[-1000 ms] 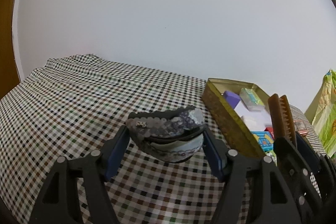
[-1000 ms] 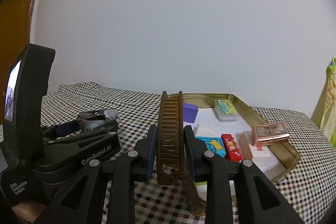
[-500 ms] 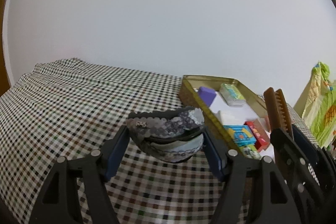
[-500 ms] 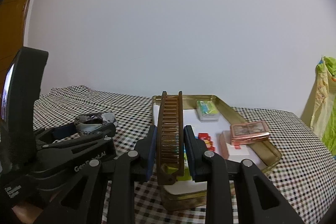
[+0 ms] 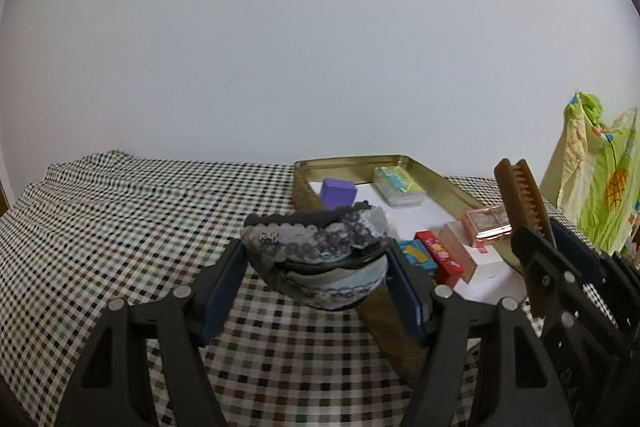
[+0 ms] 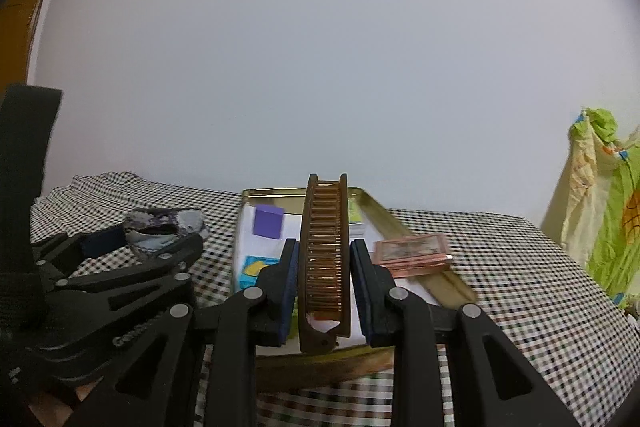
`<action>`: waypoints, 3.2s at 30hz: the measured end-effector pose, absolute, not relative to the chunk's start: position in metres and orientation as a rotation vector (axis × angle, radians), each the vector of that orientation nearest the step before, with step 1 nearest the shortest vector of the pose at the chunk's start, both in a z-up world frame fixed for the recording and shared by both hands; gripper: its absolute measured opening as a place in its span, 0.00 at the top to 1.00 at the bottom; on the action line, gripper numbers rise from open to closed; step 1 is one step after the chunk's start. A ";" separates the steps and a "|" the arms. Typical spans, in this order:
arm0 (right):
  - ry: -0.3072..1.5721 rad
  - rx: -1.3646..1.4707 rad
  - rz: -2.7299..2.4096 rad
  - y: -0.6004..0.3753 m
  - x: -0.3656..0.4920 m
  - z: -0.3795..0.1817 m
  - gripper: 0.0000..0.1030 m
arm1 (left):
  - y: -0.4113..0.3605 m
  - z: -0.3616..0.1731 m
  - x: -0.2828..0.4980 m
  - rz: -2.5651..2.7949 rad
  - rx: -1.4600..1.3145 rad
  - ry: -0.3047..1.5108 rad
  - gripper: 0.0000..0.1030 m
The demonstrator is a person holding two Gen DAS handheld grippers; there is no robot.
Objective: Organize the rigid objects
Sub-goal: 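Lift the comb and pouch and carry both toward the gold tray, then lower the comb and pouch into the tray and open both tools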
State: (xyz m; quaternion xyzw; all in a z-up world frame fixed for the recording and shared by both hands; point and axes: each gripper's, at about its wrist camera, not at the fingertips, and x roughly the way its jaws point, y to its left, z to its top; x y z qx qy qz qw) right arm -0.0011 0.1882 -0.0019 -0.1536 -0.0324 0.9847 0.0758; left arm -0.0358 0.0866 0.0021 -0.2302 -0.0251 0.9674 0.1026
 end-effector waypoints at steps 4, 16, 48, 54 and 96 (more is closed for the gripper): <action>-0.082 -0.456 2.917 0.200 0.001 -0.001 0.73 | 0.098 0.002 -0.035 2.831 -0.658 -0.045 0.33; -0.076 -0.440 2.856 0.220 0.011 0.008 0.73 | 0.124 0.004 -0.029 2.782 -0.584 0.038 0.33; -0.055 -0.493 2.837 0.269 -0.016 0.015 0.73 | 0.156 0.022 -0.053 2.748 -0.612 -0.013 0.33; -0.043 -0.481 2.845 0.271 -0.024 0.019 0.73 | 0.155 0.022 -0.064 2.749 -0.645 -0.024 0.33; -0.006 -0.631 2.838 0.292 -0.080 0.029 0.73 | 0.160 0.021 -0.144 2.758 -0.961 -0.100 0.33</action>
